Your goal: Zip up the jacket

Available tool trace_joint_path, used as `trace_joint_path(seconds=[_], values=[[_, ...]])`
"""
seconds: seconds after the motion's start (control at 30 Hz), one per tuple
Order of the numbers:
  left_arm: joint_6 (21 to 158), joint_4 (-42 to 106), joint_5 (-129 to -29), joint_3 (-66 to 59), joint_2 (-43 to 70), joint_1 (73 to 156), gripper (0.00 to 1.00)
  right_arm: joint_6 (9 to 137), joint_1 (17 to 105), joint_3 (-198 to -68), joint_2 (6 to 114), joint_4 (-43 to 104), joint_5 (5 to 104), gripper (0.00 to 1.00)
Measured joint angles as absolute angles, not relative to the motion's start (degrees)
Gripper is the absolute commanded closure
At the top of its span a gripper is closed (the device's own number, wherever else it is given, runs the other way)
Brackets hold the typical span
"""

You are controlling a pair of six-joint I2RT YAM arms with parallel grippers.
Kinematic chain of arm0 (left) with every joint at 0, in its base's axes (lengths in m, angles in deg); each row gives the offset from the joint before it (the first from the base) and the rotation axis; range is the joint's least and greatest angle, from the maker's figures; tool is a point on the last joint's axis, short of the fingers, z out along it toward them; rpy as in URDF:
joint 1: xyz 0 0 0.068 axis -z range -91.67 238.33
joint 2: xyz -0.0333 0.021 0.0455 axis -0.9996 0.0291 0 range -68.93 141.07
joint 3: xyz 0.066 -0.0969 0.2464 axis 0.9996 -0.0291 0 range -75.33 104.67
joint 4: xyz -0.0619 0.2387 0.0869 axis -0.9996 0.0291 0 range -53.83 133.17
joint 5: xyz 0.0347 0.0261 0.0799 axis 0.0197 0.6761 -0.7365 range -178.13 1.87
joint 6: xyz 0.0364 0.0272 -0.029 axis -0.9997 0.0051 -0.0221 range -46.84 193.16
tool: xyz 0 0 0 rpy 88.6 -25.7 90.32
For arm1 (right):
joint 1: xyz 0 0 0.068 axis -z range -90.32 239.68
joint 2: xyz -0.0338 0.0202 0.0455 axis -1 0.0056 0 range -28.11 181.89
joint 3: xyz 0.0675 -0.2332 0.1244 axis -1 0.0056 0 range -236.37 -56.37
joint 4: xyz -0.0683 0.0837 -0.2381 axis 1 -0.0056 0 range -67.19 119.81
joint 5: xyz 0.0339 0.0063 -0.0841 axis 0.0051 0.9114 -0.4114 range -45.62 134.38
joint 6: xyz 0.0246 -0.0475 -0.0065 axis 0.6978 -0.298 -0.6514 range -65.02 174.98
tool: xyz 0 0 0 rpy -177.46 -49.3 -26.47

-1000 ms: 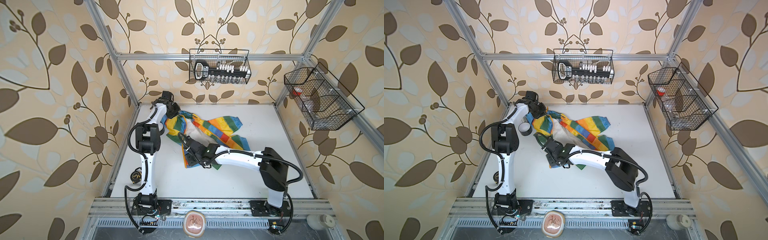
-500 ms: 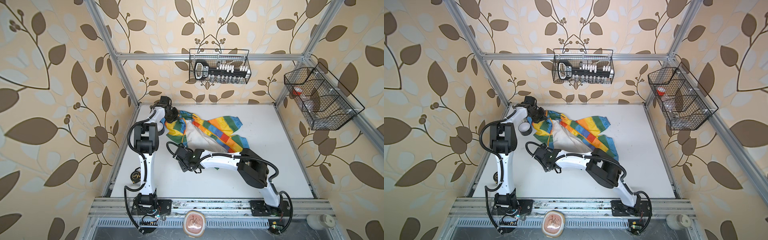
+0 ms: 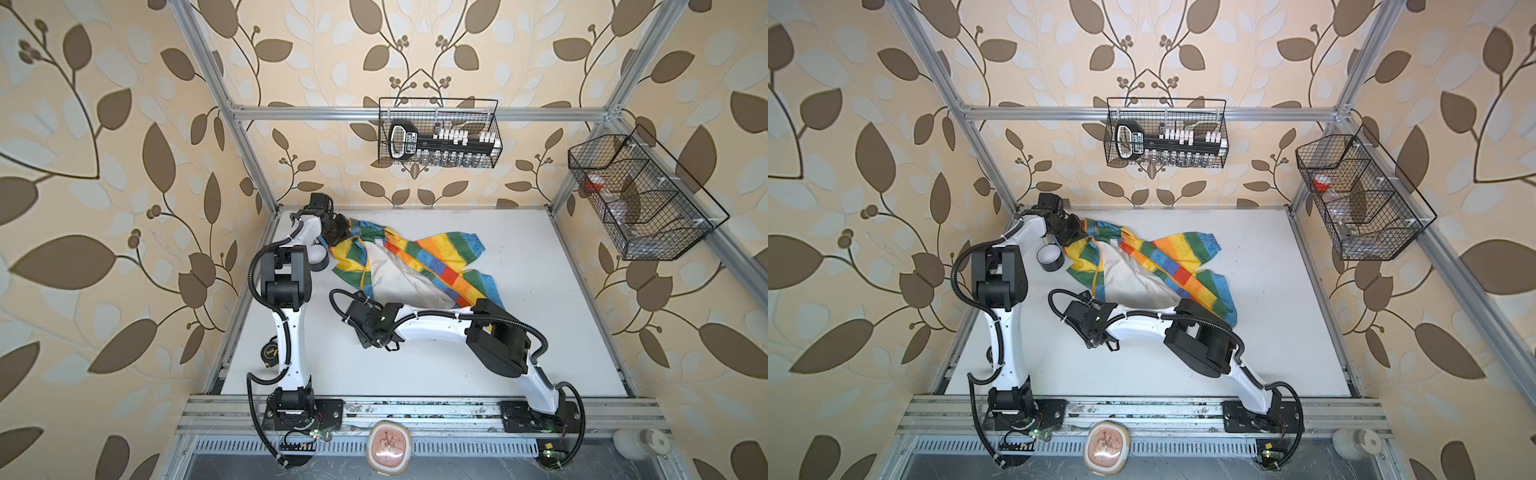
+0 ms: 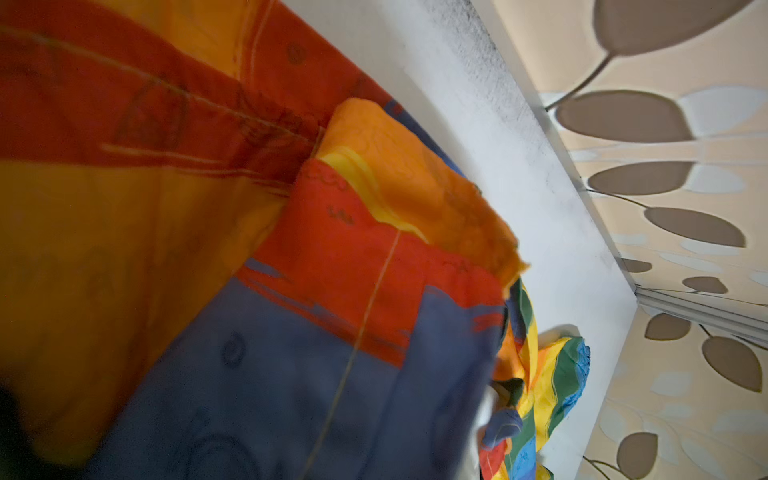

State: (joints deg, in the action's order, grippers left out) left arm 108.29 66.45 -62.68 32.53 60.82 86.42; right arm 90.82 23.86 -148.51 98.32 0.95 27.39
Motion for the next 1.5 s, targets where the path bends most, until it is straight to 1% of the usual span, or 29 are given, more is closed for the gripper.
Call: trace_joint_path(seconds=[0.2, 0.37, 0.67, 0.8, 0.93, 1.03, 1.17, 1.27, 1.37, 1.5], values=[[108.27, 66.41, -62.59, 32.26, 59.45, 86.4, 1.0, 91.71, 24.32, -145.16, 96.09, 2.81, 27.93, 1.0], [108.27, 67.0, -63.09, 31.52, 56.98, 86.0, 1.0, 91.63, 24.49, -141.47, 90.4, 3.05, 30.71, 1.0], [107.96, 72.5, -68.32, 30.73, 47.14, 83.78, 1.0, 92.35, 24.62, -131.61, 68.68, 11.94, 42.64, 1.0], [107.9, 74.54, -69.63, 30.73, 42.46, 83.8, 1.0, 95.34, 26.68, -122.82, 59.8, 18.59, 50.62, 1.0], [107.9, 76.09, -70.63, 30.03, 38.49, 84.3, 1.0, 99.19, 31.79, -112.73, 51.89, 23.13, 56.24, 1.0], [107.9, 77.34, -71.31, 29.47, 35.99, 85.2, 1.0, 101.4, 35.38, -106.74, 45.53, 23.96, 58.42, 1.0], [107.79, 80.22, -74.26, 32.4, 35.91, 88.45, 1.0, 103.58, 40.95, -100.94, 36.35, 23.51, 60.98, 1.0], [107.75, 82.1, -76.05, 37.79, 38.53, 92.76, 1.0, 104.39, 47.44, -97.01, 29.9, 21.8, 62.66, 1.0], [107.79, 82.67, -77.65, 44.31, 43.99, 97.72, 1.0, 104.44, 55.75, -92.25, 25.01, 19.13, 65.15, 1.0], [108.05, 83.5, -78.35, 51.5, 53.26, 102.81, 1.0, 103.06, 65.04, -87.52, 23.28, 14.28, 67.28, 1.0]])
